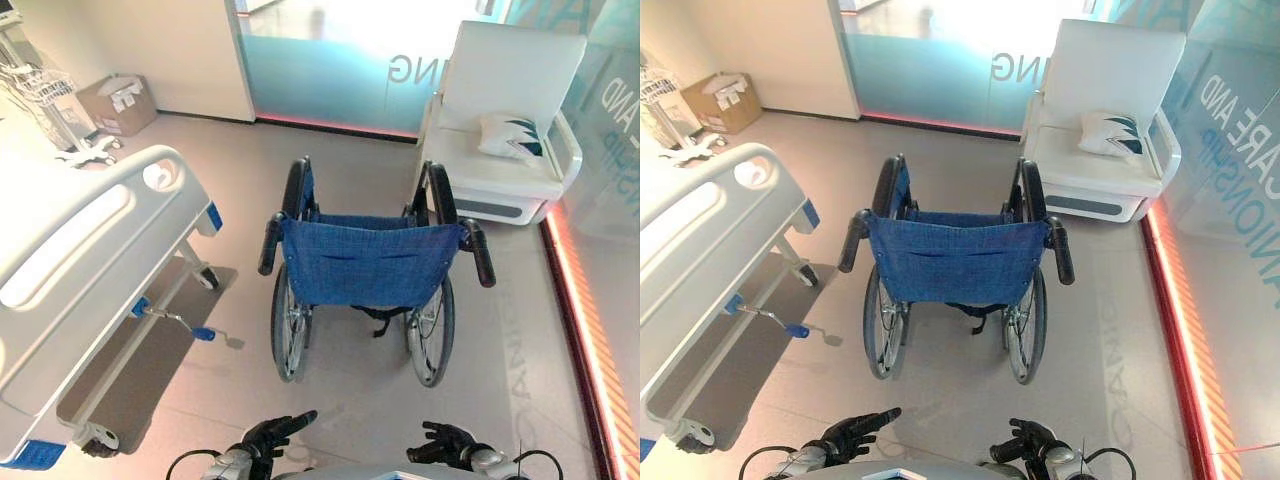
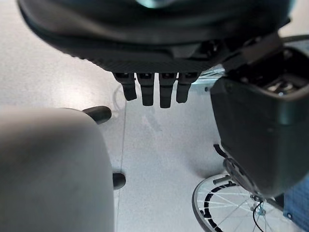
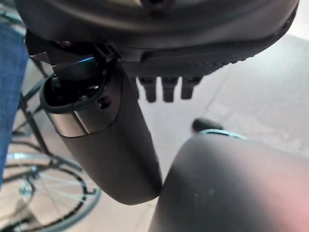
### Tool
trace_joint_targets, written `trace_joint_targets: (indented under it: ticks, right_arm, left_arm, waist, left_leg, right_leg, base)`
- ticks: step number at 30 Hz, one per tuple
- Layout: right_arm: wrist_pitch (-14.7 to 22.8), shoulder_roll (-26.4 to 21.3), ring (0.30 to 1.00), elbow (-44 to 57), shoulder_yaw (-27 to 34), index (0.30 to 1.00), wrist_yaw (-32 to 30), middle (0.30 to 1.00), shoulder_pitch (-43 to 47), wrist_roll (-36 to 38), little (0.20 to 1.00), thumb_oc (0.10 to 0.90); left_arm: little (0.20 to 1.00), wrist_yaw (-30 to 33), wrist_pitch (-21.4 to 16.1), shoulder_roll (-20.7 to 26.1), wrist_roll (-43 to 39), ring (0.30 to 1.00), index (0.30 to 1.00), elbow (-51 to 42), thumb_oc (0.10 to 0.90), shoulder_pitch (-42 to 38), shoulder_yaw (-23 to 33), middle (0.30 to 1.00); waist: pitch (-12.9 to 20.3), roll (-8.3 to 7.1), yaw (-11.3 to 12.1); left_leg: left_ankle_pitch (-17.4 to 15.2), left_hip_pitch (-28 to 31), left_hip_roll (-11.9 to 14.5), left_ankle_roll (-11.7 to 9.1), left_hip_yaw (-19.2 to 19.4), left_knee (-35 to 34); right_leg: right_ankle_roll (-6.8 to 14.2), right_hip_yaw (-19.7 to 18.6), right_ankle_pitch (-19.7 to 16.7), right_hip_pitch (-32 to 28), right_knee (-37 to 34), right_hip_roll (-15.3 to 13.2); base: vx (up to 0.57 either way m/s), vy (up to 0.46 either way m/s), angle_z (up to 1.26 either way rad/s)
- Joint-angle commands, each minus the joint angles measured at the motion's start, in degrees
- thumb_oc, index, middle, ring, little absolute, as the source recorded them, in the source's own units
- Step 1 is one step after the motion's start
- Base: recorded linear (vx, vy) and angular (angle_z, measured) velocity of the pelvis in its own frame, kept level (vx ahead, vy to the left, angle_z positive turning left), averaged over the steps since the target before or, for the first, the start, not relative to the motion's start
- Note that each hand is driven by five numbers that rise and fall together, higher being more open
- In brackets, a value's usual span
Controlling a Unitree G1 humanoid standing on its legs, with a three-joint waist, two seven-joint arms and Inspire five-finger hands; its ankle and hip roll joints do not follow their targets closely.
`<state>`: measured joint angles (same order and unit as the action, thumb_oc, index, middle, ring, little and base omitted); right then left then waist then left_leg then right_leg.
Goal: Push the wheelchair next to the bed
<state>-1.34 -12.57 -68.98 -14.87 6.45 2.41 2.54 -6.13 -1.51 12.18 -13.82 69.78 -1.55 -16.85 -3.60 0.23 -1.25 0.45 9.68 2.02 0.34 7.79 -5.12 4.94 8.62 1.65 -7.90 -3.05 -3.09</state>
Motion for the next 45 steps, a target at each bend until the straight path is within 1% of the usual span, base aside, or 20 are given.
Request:
trace_joint_targets:
  ticks: [1, 7, 12, 16, 23, 26, 27, 28, 31, 32, 33, 35, 36, 38, 40, 41, 42, 43, 44, 45]
  right_arm:
    - [-0.14, -0.79, 0.900, -2.30, -3.58, 0.900, 1.57, 0.900, 1.59, -2.02, 0.900, 0.800]
    - [0.08, -0.94, 0.900, -2.88, -3.02, 0.900, 1.29, 0.900, 1.53, -1.24, 0.900, 0.800]
    - [0.05, -0.73, 0.900, -3.00, -2.02, 0.900, 0.63, 0.900, 1.17, 1.41, 0.900, 0.800]
    - [0.32, -0.97, 0.900, -2.89, -0.06, 0.900, 0.01, 0.900, 0.76, 4.59, 0.900, 0.800]
    - [0.06, -3.29, 0.900, -3.46, 3.87, 0.900, -1.97, 0.900, -0.24, 7.13, 0.900, 0.800]
    - [-0.49, -7.11, 0.900, -4.63, 8.46, 0.900, -2.89, 0.900, -1.21, 7.52, 0.900, 0.800]
    - [-0.48, -7.11, 0.900, -4.64, 8.46, 0.900, -2.88, 0.900, -1.20, 7.52, 0.900, 0.800]
    - [-0.91, -8.32, 0.900, -4.91, 10.05, 0.900, -2.88, 0.900, -1.40, 7.40, 0.900, 0.800]
    - [-1.66, -13.05, 0.900, -5.87, 14.00, 0.900, -2.87, 0.900, -1.40, 7.77, 0.900, 0.800]
    - [-2.44, -15.49, 0.900, -6.46, 15.94, 0.900, -2.78, 0.900, -0.94, 7.93, 0.900, 0.800]
    - [-2.54, -16.17, 0.900, -6.65, 16.42, 0.900, -2.69, 0.900, -0.80, 7.92, 0.900, 0.800]
    - [-4.47, -21.13, 0.900, -7.99, 19.55, 0.900, -2.15, 0.900, 0.15, 7.77, 0.900, 0.800]
    - [-5.46, -23.82, 0.900, -8.60, 21.12, 0.900, -2.84, 0.900, 0.78, 10.22, 0.900, 0.800]
    - [-7.81, -27.41, 0.900, -9.27, 23.52, 0.900, -3.81, 0.900, 2.44, 12.29, 0.900, 0.800]
    - [-8.67, -29.54, 0.900, -9.79, 24.66, 0.900, -4.94, 0.900, 3.50, 12.53, 0.900, 0.800]
    - [-9.60, -31.88, 0.900, -10.34, 25.06, 0.900, -6.54, 0.900, 5.02, 13.44, 0.900, 0.800]
    - [-9.87, -32.96, 0.900, -10.45, 25.22, 0.900, -7.21, 0.900, 5.74, 13.73, 0.900, 0.800]
    - [-9.88, -34.46, 0.900, -10.68, 25.46, 0.900, -7.98, 0.900, 6.81, 15.28, 0.900, 0.800]
    - [-9.78, -36.61, 0.900, -10.00, 25.88, 0.900, -9.32, 0.900, 8.40, 18.44, 0.900, 0.800]
    - [-9.11, -37.36, 0.900, -9.52, 26.02, 0.900, -10.13, 0.900, 8.94, 20.19, 0.900, 0.800]
  left_arm:
    - [0.900, -0.56, -1.15, -0.79, -0.27, 0.900, 0.900, 0.91, 0.800, -2.44, 0.58, 0.900]
    - [0.900, -0.11, -0.69, -0.91, -2.07, 0.900, 0.900, 0.87, 0.800, -1.82, 1.24, 0.900]
    - [0.900, 0.10, -0.45, -1.09, -4.64, 0.900, 0.900, 0.82, 0.800, -1.81, 2.29, 0.900]
    - [0.900, 2.91, 1.52, -0.75, -6.65, 0.900, 0.900, 1.18, 0.800, -1.91, 4.24, 0.900]
    - [0.900, 6.72, 3.98, 1.90, -4.45, 0.900, 0.900, 2.87, 0.800, -1.86, 7.69, 0.900]
    - [0.900, 8.03, 5.24, 5.77, -4.18, 0.900, 0.900, 3.76, 0.800, -1.56, 10.61, 0.900]
    - [0.900, 8.03, 5.24, 5.77, -4.18, 0.900, 0.900, 3.77, 0.800, -1.56, 10.61, 0.900]
    - [0.900, 8.04, 5.41, 6.84, -3.92, 0.900, 0.900, 3.78, 0.800, -1.52, 11.48, 0.900]
    - [0.900, 7.08, 7.56, 10.77, -2.05, 0.900, 0.900, 4.25, 0.800, -1.85, 13.76, 0.900]
    - [0.900, 6.55, 8.55, 12.78, -1.11, 0.900, 0.900, 4.84, 0.800, -2.18, 14.68, 0.900]
    - [0.900, 6.31, 8.79, 13.30, -0.93, 0.900, 0.900, 5.00, 0.800, -2.30, 14.91, 0.900]
    - [0.900, 5.53, 10.19, 17.60, 0.17, 0.900, 0.900, 6.16, 0.800, -3.15, 16.86, 0.900]
    - [0.900, 5.04, 11.58, 20.05, 0.36, 0.900, 0.900, 6.54, 0.800, -3.84, 17.73, 0.900]
    - [0.900, 4.45, 12.84, 23.17, 1.02, 0.900, 0.900, 7.42, 0.800, -5.11, 18.41, 0.900]
    - [0.900, 4.39, 13.14, 25.18, 0.47, 0.900, 0.900, 8.03, 0.800, -6.07, 18.69, 0.900]
    - [0.900, 4.90, 12.93, 27.39, -1.25, 0.900, 0.900, 8.56, 0.800, -7.74, 18.57, 0.900]
    - [0.900, 4.85, 12.99, 28.37, -1.67, 0.900, 0.900, 8.64, 0.800, -8.53, 18.51, 0.900]
    - [0.900, 4.56, 12.73, 29.67, -2.75, 0.900, 0.900, 8.62, 0.800, -9.70, 18.12, 0.900]
    - [0.900, 4.38, 11.86, 31.39, -4.28, 0.900, 0.900, 8.12, 0.800, -11.35, 17.50, 0.900]
    - [0.900, 4.35, 10.93, 32.01, -4.78, 0.900, 0.900, 7.81, 0.800, -11.97, 17.21, 0.900]
  waist:
    - [-1.32, -0.93, 0.60]
    - [-1.33, -0.66, 0.77]
    - [-1.09, -0.44, 0.57]
    - [-1.01, -0.29, 0.19]
    - [-0.94, -0.13, -0.64]
    - [-1.37, -0.10, -1.15]
    - [-1.38, -0.09, -1.14]
    - [-1.45, -0.16, -1.22]
    - [-1.53, -0.33, -1.22]
    - [-1.57, -0.40, -1.19]
    - [-1.59, -0.41, -1.19]
    - [-1.48, -0.51, -1.19]
    - [-1.39, -0.54, -1.16]
    - [-1.35, -0.49, -1.17]
    - [-1.26, -0.41, -1.16]
    - [-1.19, -0.26, -1.10]
    - [-1.07, -0.22, -1.06]
    - [-1.16, -0.12, -1.04]
    - [-0.89, -0.04, -0.98]
    - [-1.02, 0.01, -1.00]
  left_leg:
    - [-1.60, -1.44, -2.62, 0.20, 1.13, 1.80]
    - [-1.44, -0.91, -2.51, -0.02, 0.93, 1.27]
    - [-1.42, -0.55, -2.49, -0.06, 1.01, 0.86]
    - [-1.48, -0.28, -2.49, -0.06, 1.21, 0.74]
    - [-1.54, -0.05, -2.52, -0.14, 1.78, 0.58]
    - [-1.45, -0.03, -2.36, -0.23, 2.31, 0.54]
    - [-1.45, -0.02, -2.36, -0.23, 2.32, 0.54]
    - [-1.45, -0.01, -2.35, -0.24, 2.38, 0.50]
    - [-1.40, -0.16, -2.20, -0.26, 2.61, 0.47]
    - [-1.41, -0.17, -2.17, -0.28, 2.66, 0.43]
    - [-1.42, -0.15, -2.16, -0.27, 2.68, 0.40]
    - [-1.51, -0.05, -2.11, -0.32, 2.83, 0.20]
    - [-1.54, -0.03, -2.15, -0.31, 2.89, 0.16]
    - [-1.62, 0.04, -2.10, -0.31, 3.01, 0.14]
    - [-1.67, 0.09, -2.08, -0.31, 3.07, 0.12]
    - [-1.72, 0.10, -2.05, -0.32, 3.17, 0.12]
    - [-1.74, 0.12, -2.06, -0.35, 3.16, 0.12]
    - [-1.97, 0.46, -2.06, -0.41, 3.09, 0.12]
    - [-1.82, 0.19, -2.09, -0.44, 3.05, 0.12]
    - [-2.08, 0.53, -2.08, -0.45, 3.00, 0.12]
  right_leg:
    - [-0.59, 1.70, -2.29, 1.12, 1.39, 0.61]
    - [-0.69, 2.27, -2.02, 0.50, 1.18, 0.71]
    - [-0.70, 2.42, -1.95, 0.14, 0.92, 0.78]
    - [-0.68, 2.36, -1.89, -0.02, 0.93, 0.76]
    - [-0.57, 1.82, -1.99, 0.04, 0.67, 0.88]
    - [-0.41, 1.48, -2.01, 0.19, 0.73, 0.95]
    - [-0.41, 1.48, -2.00, 0.18, 0.73, 0.95]
    - [-0.35, 1.43, -2.02, 0.22, 0.72, 0.98]
    - [-0.17, 1.33, -2.19, 0.45, 0.70, 0.93]
    - [-0.08, 1.38, -2.27, 0.47, 0.67, 0.92]
    - [-0.06, 1.38, -2.29, 0.47, 0.65, 0.93]
    - [0.09, 1.46, -2.38, 0.41, 0.44, 0.90]
    - [0.14, 1.47, -2.45, 0.35, 0.28, 0.87]
    - [0.18, 1.43, -2.44, 0.29, 0.20, 0.90]
    - [0.21, 1.45, -2.44, 0.27, 0.19, 0.89]
    - [0.27, 1.55, -2.42, 0.25, 0.18, 0.81]
    - [0.30, 1.61, -2.43, 0.19, 0.13, 0.78]
    - [0.44, 1.75, -2.28, -0.25, 0.04, 0.74]
    - [0.43, 1.73, -2.49, -0.08, -0.11, 0.73]
    - [0.53, 1.79, -2.28, -0.45, -0.13, 0.72]
  base:
    - [0.00, 0.000, 0.00]
    - [0.00, 0.000, 0.00]
    - [0.02, 0.007, 0.07]
    - [0.02, 0.017, 0.08]
    - [0.00, 0.004, 0.00]
    - [0.00, 0.013, -0.08]
    - [0.00, 0.004, -0.09]
    - [0.00, -0.004, -0.07]
    - [0.00, -0.003, -0.01]
    - [0.00, 0.000, 0.00]
    - [0.00, -0.012, -0.04]
    - [0.01, -0.005, -0.04]
    - [0.00, 0.000, 0.00]
    - [0.01, 0.010, -0.03]
    - [0.00, 0.018, -0.08]
    - [0.00, 0.024, -0.09]
    - [0.01, 0.028, -0.06]
    - [0.00, 0.000, 0.00]
    - [0.00, 0.000, 0.00]
    - [0.00, 0.000, 0.00]
